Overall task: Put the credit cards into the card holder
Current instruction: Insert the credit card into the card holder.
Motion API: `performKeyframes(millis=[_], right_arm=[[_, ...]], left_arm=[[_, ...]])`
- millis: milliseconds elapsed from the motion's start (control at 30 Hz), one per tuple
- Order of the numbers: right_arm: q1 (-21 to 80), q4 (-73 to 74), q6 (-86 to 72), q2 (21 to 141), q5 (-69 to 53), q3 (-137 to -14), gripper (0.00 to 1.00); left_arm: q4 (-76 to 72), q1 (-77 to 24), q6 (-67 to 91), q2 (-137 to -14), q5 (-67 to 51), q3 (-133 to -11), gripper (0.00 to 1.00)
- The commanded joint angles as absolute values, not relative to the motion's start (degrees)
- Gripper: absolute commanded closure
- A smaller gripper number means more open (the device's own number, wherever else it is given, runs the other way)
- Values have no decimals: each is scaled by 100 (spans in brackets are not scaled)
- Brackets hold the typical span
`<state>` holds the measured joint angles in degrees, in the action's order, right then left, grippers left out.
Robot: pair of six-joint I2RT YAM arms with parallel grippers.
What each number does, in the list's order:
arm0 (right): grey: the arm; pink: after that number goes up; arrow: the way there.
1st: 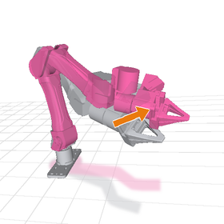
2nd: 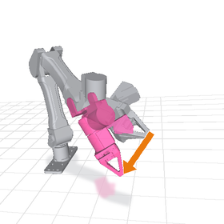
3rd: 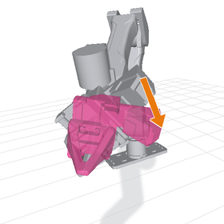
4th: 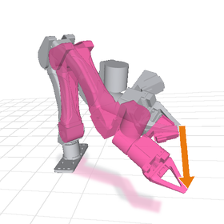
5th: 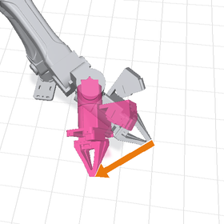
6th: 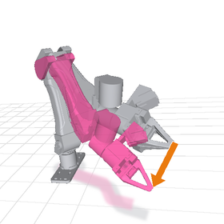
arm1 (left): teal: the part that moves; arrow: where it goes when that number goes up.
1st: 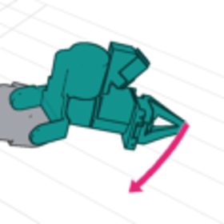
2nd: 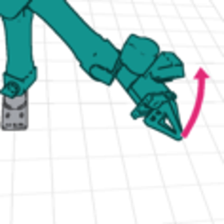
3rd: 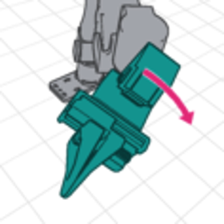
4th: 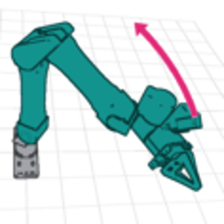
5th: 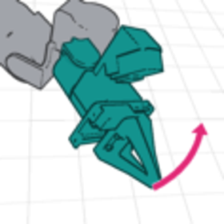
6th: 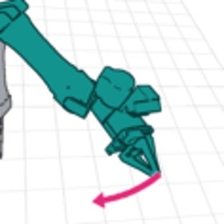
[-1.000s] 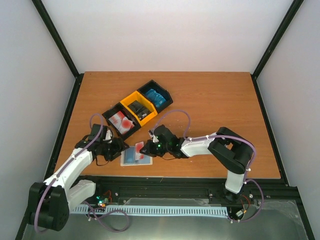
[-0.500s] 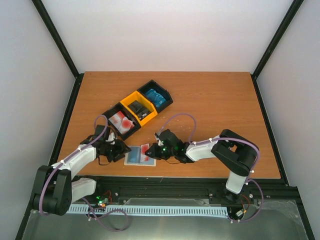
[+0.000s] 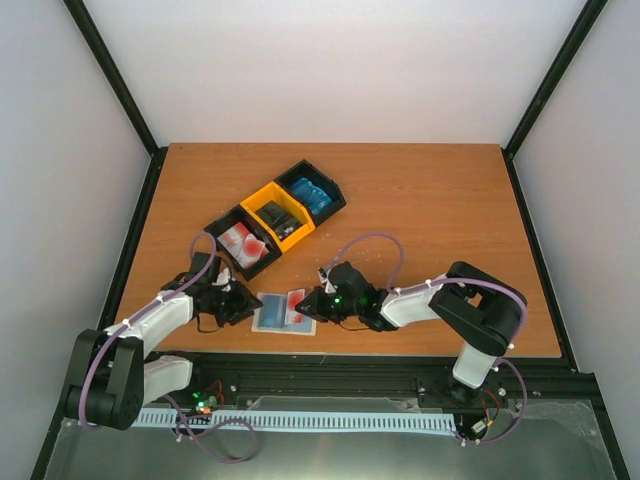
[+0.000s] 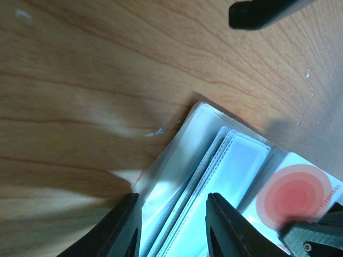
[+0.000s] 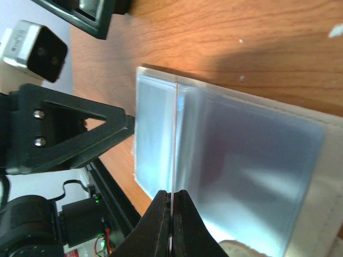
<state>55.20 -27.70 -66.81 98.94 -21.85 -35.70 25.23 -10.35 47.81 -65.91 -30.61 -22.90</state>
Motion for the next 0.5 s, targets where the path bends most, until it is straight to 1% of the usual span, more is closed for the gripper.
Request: performKeyframes(millis=[0, 133, 467], right_arm=[[5502, -3278, -7012, 9609, -2181, -3425, 97], [5502, -3447, -7108, 9619, -2195, -3355, 97], [5501, -3449, -7223, 10080, -2318, -3365, 97]], left_arm=[[2735, -1063, 4912, -6589, -3022, -2159, 65], [2725, -1064, 4916, -6583, -3028, -2162, 67], [2654, -1063, 4962, -6636, -3054, -2145, 67]])
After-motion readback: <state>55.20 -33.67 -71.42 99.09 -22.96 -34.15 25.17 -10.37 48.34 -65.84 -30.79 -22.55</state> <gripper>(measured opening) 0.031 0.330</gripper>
